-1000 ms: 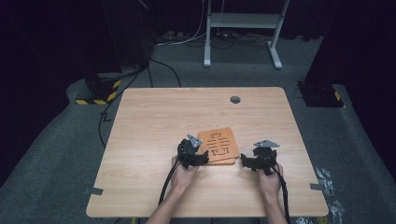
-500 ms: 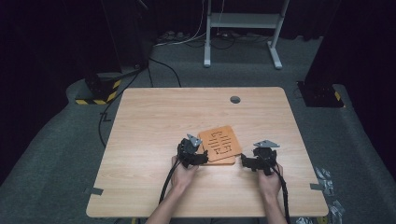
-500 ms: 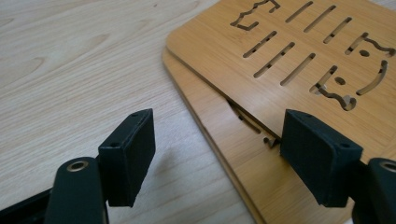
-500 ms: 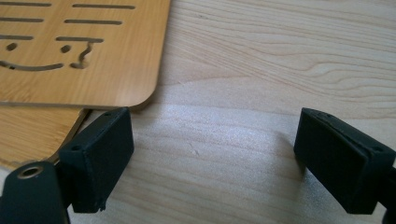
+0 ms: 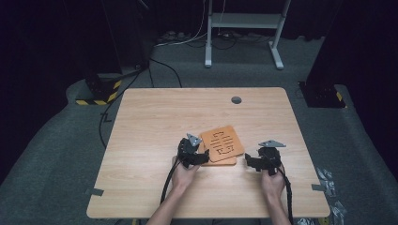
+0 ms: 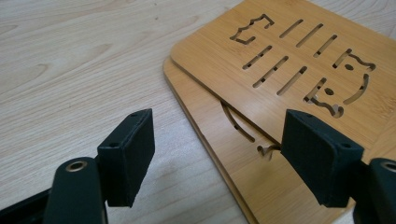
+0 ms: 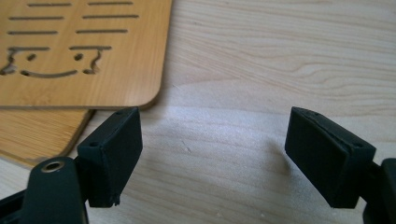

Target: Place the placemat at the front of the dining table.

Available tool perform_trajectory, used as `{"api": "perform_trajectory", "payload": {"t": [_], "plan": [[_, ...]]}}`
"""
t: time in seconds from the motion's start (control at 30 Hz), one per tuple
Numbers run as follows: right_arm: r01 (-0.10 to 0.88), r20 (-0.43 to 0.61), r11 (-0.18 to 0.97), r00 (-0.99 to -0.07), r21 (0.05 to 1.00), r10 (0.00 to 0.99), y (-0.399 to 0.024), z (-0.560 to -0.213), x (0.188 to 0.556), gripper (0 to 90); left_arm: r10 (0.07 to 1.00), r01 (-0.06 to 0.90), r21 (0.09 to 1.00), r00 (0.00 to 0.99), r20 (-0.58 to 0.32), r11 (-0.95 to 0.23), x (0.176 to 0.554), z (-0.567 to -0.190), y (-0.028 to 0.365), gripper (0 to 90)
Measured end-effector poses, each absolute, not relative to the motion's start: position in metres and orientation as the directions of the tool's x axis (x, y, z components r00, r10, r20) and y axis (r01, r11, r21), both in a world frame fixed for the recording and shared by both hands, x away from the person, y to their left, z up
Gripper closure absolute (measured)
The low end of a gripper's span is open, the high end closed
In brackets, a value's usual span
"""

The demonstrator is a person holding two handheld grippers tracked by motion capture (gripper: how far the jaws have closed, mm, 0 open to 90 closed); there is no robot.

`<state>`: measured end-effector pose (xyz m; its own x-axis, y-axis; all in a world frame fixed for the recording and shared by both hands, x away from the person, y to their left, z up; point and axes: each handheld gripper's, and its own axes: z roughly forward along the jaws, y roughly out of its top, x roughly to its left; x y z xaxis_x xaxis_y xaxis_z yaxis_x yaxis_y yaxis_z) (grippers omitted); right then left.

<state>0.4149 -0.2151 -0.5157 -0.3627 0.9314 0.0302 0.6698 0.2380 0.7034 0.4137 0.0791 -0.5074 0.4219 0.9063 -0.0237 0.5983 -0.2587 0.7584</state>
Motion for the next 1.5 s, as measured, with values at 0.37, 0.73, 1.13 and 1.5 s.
{"api": "perform_trajectory", "payload": {"t": [0.37,0.73,1.13,1.5], "plan": [[0.649,0.033,0.263,-0.406,0.714,0.913,-0.208,-0.507,0.425,19.1,0.917,0.607,0.765,0.395,-0.058,-0.213,0.409,-0.502,0.098,26.0],[0.685,0.053,0.245,-0.383,0.687,0.922,-0.203,-0.510,0.443,18.7,0.922,0.607,0.772,0.380,-0.075,-0.187,0.409,-0.501,0.106,26.0],[0.686,0.030,0.244,-0.361,0.686,0.932,-0.204,-0.516,0.449,9.8,0.919,0.607,0.770,0.387,-0.072,-0.195,0.409,-0.502,0.102,26.0],[0.678,0.056,0.223,-0.363,0.700,0.930,-0.208,-0.522,0.449,9.2,0.915,0.588,0.788,0.395,-0.082,-0.183,0.409,-0.498,0.100,26.0]]}}
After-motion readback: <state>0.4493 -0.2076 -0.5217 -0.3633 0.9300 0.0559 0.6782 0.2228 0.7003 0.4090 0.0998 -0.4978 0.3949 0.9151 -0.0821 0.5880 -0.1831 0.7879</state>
